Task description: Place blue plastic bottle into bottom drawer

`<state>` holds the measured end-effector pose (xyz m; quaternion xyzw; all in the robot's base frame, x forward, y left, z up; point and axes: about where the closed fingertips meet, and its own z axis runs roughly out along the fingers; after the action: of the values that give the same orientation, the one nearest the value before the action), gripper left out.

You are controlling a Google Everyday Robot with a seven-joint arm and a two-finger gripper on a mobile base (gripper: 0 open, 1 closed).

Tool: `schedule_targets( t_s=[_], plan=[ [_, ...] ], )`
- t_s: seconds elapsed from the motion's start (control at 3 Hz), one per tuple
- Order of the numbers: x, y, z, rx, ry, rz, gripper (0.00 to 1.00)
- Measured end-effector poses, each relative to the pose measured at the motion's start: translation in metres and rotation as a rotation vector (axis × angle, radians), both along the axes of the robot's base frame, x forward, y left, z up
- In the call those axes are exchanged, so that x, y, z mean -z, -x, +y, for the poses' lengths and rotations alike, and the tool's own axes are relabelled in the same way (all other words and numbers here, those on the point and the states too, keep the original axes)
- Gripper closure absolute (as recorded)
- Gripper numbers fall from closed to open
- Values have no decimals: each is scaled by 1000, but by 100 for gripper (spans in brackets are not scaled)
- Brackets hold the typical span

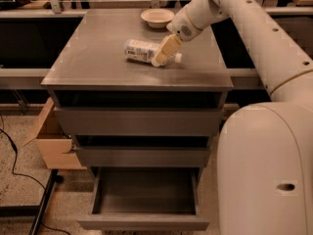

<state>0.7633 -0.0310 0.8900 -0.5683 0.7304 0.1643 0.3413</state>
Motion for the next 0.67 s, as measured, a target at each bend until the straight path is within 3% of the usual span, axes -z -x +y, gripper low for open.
schedule_targets(
  t_s=[0.67],
  plan=[
    [25,-21,18,17,2,27,41]
  ],
)
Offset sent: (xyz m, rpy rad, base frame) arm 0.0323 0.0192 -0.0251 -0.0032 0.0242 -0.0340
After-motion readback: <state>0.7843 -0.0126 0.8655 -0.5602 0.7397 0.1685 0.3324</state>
